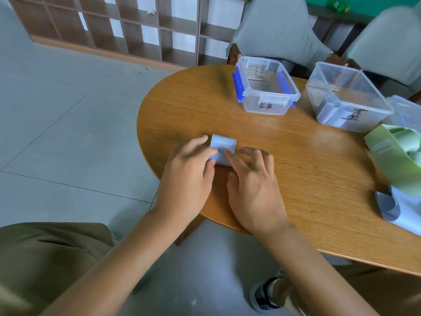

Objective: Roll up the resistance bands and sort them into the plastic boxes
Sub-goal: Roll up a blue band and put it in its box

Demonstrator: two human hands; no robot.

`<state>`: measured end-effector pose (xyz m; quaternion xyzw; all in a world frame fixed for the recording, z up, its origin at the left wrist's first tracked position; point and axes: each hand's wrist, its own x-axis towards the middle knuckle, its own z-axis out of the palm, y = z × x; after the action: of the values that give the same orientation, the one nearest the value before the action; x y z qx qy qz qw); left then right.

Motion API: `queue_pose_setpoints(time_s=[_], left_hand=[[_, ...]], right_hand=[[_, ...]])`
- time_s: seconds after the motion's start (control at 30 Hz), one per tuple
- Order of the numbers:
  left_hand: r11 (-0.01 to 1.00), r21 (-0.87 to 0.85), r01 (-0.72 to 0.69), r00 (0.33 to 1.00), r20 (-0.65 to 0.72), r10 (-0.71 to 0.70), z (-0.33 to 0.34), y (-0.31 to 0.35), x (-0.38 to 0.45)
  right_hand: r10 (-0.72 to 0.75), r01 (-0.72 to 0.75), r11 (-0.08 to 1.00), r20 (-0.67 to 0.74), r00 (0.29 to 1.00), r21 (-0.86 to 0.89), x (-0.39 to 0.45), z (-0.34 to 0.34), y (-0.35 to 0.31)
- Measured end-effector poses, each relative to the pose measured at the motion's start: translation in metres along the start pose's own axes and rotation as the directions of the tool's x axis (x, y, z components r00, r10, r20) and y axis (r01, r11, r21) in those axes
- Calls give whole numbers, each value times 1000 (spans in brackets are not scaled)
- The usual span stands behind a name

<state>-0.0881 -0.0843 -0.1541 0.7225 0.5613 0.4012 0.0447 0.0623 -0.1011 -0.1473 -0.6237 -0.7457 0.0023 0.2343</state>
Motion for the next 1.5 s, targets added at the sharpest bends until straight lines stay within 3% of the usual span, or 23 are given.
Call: queue_pose_setpoints(time_s=[0.1,0.23,0.47,1.1,1.5], left_hand=[[994,91,-62,998,-24,64,4,4,-3],[987,154,-47,999,25,43,5,6,0],[980,197,16,993,116,-39,7,5,8],[985,5,173,974,148,-172,0,1,12],[990,-20,137,983,123,-134,-2,-4,16]], right_hand=[[0,0,1000,8,1000,21,9,1,4],[-11,11,1000,-6,1000,15,15,5,4],[-81,113,987,-245,966,118,7,6,1],[-259,264,958,-55,964,113,57,10,41],[-169,171,971,-28,985,167,90,25,49]])
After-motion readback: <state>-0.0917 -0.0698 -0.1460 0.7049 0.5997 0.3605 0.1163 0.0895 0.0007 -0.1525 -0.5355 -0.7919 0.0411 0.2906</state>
